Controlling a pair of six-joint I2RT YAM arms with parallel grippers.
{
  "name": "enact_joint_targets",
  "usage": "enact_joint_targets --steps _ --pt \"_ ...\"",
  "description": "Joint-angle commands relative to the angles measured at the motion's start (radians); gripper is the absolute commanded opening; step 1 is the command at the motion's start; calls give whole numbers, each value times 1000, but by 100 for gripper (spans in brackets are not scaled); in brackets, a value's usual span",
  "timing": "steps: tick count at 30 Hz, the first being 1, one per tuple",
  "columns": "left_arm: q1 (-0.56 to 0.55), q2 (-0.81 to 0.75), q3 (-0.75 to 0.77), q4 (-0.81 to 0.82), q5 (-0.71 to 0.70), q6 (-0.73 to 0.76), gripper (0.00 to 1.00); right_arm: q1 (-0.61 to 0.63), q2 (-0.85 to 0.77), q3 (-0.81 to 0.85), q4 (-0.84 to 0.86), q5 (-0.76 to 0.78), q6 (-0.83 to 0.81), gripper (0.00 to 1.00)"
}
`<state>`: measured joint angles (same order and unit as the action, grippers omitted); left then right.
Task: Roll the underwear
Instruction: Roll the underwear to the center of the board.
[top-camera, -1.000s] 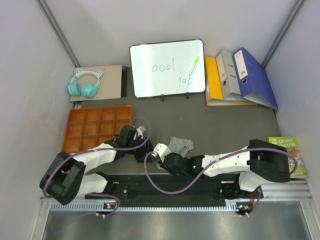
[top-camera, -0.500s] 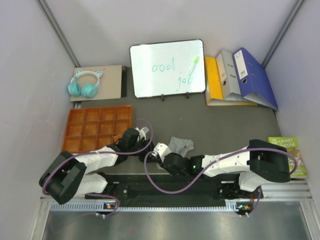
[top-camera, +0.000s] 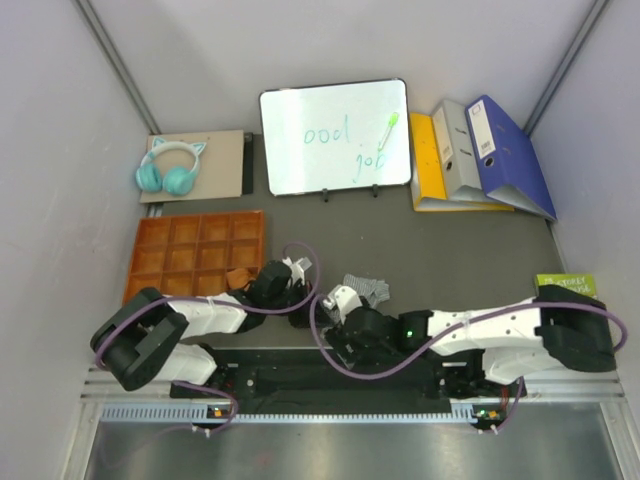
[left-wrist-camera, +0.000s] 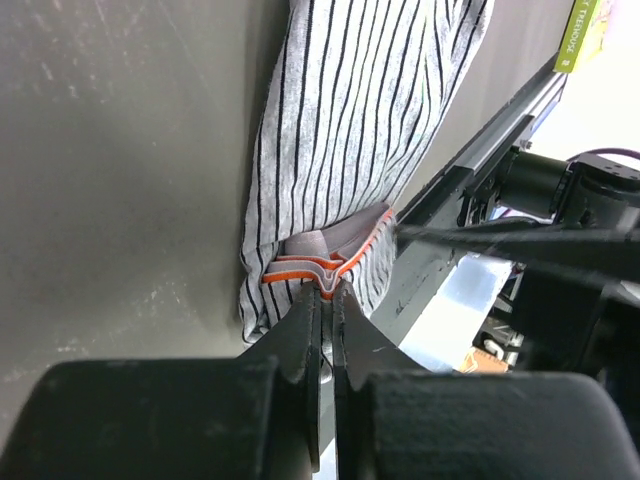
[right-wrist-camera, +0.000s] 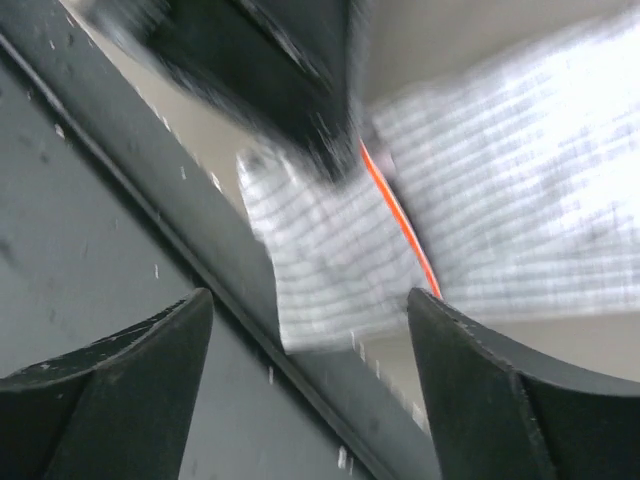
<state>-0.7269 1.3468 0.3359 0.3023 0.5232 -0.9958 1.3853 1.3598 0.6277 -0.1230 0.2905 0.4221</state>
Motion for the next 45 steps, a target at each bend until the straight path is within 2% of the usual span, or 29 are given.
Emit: enact_joint_targets --steps 1,6,12,14,20,26,38,45 --pt "-20 26 -6 23 -17 31 0 4 -152 -59 -184 2 196 80" --pt "-37 32 -2 3 -29 51 0 -90 -266 -95 -231 -77 458 80" --pt "-43 37 14 -32 -42 80 0 -199 -412 -236 -80 -155 729 77" --pt "-43 40 17 -43 -43 94 0 -215 -454 -301 12 -168 785 73" --pt "-43 75 35 -52 -17 115 0 -220 -465 -358 117 -149 810 66" --pt "-43 87 52 -91 -14 152 0 -221 -450 -407 210 -143 856 63" --pt "-45 101 63 -117 -11 183 0 -221 -271 -390 329 -156 850 55" --pt "-43 84 61 -111 -15 189 0 -221 -228 -379 273 -117 873 31"
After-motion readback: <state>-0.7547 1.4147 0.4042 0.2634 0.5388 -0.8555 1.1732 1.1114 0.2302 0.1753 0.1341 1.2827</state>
